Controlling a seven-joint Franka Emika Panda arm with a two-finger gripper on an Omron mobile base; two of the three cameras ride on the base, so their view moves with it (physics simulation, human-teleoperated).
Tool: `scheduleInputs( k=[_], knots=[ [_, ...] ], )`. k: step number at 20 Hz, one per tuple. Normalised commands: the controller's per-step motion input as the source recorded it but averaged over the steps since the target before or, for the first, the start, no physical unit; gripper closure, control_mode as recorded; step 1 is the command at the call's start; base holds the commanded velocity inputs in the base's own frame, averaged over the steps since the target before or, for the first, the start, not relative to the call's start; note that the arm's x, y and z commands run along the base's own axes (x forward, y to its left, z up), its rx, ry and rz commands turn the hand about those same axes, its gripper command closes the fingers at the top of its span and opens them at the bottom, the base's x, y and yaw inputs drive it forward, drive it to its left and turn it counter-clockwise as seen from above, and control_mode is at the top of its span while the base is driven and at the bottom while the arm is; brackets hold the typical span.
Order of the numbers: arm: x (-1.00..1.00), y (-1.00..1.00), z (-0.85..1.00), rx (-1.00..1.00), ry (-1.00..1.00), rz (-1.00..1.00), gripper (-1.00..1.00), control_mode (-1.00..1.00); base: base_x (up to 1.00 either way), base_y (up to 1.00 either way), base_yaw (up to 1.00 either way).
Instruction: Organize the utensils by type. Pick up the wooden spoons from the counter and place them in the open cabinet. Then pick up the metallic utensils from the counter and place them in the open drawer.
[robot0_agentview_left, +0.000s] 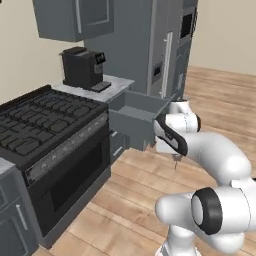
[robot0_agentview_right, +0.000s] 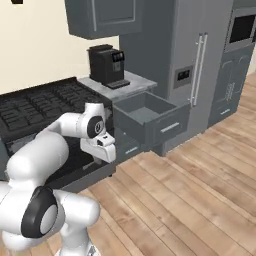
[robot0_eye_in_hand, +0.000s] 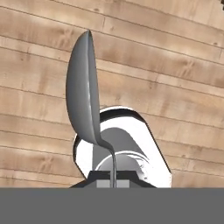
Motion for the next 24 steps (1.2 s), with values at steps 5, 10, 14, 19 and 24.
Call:
scheduleInputs(
  k=[5,10,14,19,24],
  knots=[
    [0.0,0.0,0.0,0.0,0.0,0.0,1.0,1.0,0.86,0.39,-0.38],
    [0.0,0.0,0.0,0.0,0.0,0.0,1.0,1.0,0.99,0.32,-0.14],
    [0.0,0.0,0.0,0.0,0.0,0.0,1.0,1.0,0.68,0.35,-0.61],
    [0.0,0.0,0.0,0.0,0.0,0.0,1.0,1.0,0.62,0.46,-0.49],
    [0.0,0.0,0.0,0.0,0.0,0.0,1.0,1.0,0.81,0.34,-0.01]
  ],
)
